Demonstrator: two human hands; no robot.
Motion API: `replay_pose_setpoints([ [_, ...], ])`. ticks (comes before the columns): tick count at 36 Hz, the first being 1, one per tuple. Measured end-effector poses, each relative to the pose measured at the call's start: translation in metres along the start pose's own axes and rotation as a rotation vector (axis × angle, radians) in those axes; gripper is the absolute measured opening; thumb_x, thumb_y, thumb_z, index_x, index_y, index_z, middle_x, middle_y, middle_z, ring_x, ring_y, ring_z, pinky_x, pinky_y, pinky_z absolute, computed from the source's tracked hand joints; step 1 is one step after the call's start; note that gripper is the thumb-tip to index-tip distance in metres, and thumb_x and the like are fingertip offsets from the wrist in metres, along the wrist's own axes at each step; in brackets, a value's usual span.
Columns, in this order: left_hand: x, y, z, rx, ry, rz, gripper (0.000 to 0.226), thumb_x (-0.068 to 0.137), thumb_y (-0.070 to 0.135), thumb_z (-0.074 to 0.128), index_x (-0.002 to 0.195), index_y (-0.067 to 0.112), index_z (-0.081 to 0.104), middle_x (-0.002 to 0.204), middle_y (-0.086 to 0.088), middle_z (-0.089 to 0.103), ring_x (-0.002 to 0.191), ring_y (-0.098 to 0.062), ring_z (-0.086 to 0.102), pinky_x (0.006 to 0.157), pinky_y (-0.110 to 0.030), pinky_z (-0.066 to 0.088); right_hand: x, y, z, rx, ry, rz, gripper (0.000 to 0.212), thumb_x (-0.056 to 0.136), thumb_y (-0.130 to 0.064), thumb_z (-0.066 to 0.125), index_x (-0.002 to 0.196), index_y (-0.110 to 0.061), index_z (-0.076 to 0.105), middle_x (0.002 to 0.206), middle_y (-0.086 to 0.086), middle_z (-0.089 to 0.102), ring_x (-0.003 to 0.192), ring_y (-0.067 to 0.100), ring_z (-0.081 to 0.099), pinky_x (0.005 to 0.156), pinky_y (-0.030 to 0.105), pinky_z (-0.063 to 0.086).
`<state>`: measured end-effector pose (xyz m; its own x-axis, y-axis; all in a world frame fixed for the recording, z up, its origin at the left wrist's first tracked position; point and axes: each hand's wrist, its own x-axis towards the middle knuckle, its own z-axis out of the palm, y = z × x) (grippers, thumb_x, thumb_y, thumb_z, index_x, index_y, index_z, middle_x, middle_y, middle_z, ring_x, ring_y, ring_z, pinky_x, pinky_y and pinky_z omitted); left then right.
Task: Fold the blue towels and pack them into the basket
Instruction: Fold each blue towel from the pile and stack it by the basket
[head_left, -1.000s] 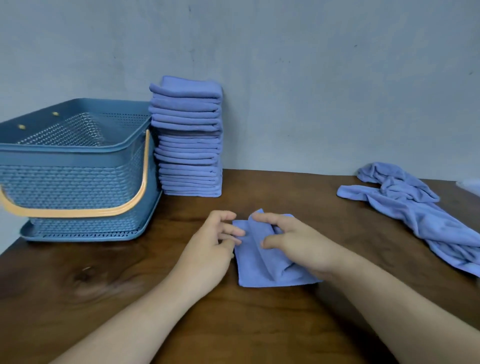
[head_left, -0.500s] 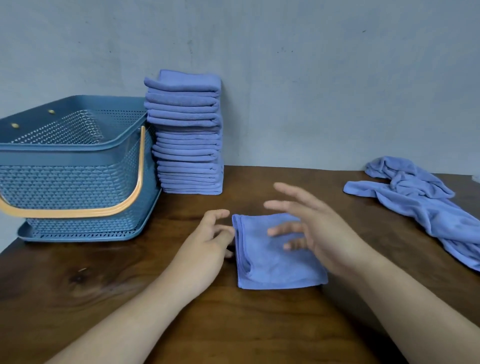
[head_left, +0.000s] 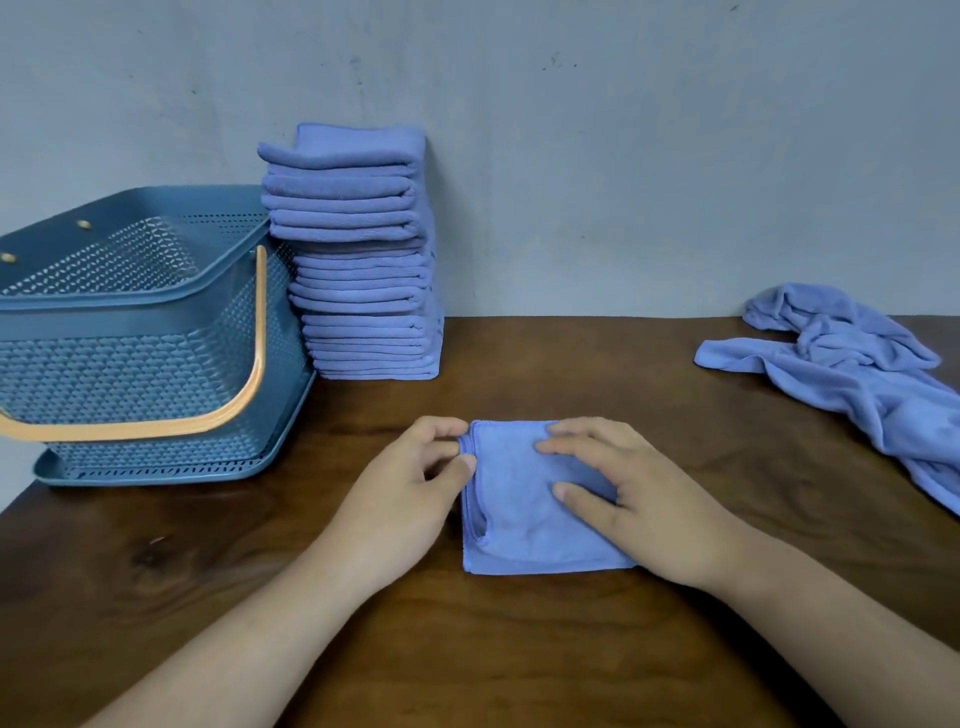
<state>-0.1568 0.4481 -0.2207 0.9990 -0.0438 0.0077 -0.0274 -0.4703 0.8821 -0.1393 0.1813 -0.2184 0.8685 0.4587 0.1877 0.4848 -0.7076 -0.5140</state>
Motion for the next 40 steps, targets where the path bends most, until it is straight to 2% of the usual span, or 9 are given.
replay_pose_setpoints([
  [4,0.011,0.008,0.002,0.027,0.011,-0.040,0.036,0.093,0.059,0.067,0.127,0.049,0.060,0.120,0.021,0.073,0.113,0.000,0.067,0.100,-0.043,0.057,-0.001,-0.005,0.001,-0.102,-0.172,0.024,0.064,0.102,-0.065,0.048,0.161,-0.049,0.031,0.169,-0.034,0.003,0.154,-0.012,-0.011,0.121,0.013,0.001],
  [7,0.020,0.020,0.005,0.113,0.008,-0.037,0.048,0.090,0.055,0.076,0.131,0.041,0.055,0.112,0.016,0.074,0.104,0.002,0.068,0.090,-0.029,0.057,-0.001,-0.010,0.001,-0.190,-0.231,0.044,0.075,0.099,-0.077,0.040,0.165,-0.051,0.014,0.170,-0.032,-0.013,0.153,-0.009,-0.024,0.123,0.020,-0.003],
  [16,0.036,0.029,0.015,-0.043,0.027,-0.012,0.031,0.106,0.027,0.065,0.134,0.035,0.054,0.097,0.012,0.081,0.093,-0.006,0.076,0.092,-0.036,0.059,-0.005,-0.020,-0.001,-0.252,-0.261,0.097,0.092,0.088,-0.091,0.035,0.162,-0.056,-0.005,0.170,-0.027,-0.023,0.155,-0.001,-0.027,0.131,0.035,-0.003],
  [20,0.036,0.022,0.017,0.153,0.041,0.032,0.037,0.108,0.030,0.059,0.143,0.038,0.047,0.110,0.014,0.077,0.102,-0.003,0.072,0.097,-0.035,0.058,-0.007,-0.021,-0.001,-0.287,-0.261,0.117,0.093,0.087,-0.092,0.031,0.163,-0.054,-0.009,0.171,-0.024,-0.023,0.157,0.004,-0.025,0.131,0.039,-0.001],
  [24,0.034,0.017,0.014,0.445,0.109,0.166,0.055,0.108,0.028,0.056,0.157,0.038,0.032,0.147,0.019,0.057,0.117,-0.005,0.057,0.102,-0.027,0.047,-0.008,-0.022,-0.002,-0.289,-0.274,0.118,0.092,0.088,-0.092,0.030,0.163,-0.054,-0.010,0.171,-0.023,-0.024,0.157,0.004,-0.025,0.131,0.040,0.000],
  [28,0.016,0.030,0.013,0.396,0.219,0.270,0.043,0.109,0.029,0.051,0.152,0.034,0.045,0.142,0.023,0.051,0.135,0.002,0.044,0.105,-0.016,0.036,-0.007,-0.021,-0.001,-0.292,-0.279,0.118,0.093,0.088,-0.092,0.030,0.162,-0.055,-0.010,0.171,-0.023,-0.024,0.157,0.004,-0.025,0.132,0.043,0.000],
  [32,-0.003,0.041,0.030,0.597,-0.059,0.415,0.047,0.111,0.040,0.041,0.159,0.035,0.039,0.160,0.024,0.041,0.150,0.009,0.024,0.127,-0.020,0.015,-0.006,-0.022,0.000,-0.275,-0.258,0.122,0.093,0.088,-0.091,0.032,0.163,-0.053,-0.010,0.173,-0.021,-0.018,0.158,0.004,-0.022,0.131,0.042,0.002],
  [36,-0.005,0.021,0.032,0.784,-0.244,0.265,0.061,0.111,0.054,0.020,0.168,0.043,-0.001,0.171,0.031,-0.009,0.152,0.015,-0.019,0.132,-0.036,-0.003,-0.005,-0.020,-0.001,-0.265,-0.281,0.118,0.093,0.088,-0.092,0.032,0.162,-0.054,-0.012,0.171,-0.024,-0.020,0.157,0.001,-0.024,0.131,0.042,0.000],
  [40,-0.008,0.012,0.023,0.778,-0.231,0.140,0.068,0.108,0.063,0.015,0.166,0.043,-0.013,0.169,0.029,-0.023,0.153,0.011,-0.023,0.132,-0.035,-0.007,-0.006,-0.012,-0.007,-0.182,-0.324,0.147,0.095,0.083,-0.098,0.030,0.160,-0.059,-0.009,0.166,-0.034,-0.025,0.152,-0.006,-0.030,0.131,0.039,-0.005],
])
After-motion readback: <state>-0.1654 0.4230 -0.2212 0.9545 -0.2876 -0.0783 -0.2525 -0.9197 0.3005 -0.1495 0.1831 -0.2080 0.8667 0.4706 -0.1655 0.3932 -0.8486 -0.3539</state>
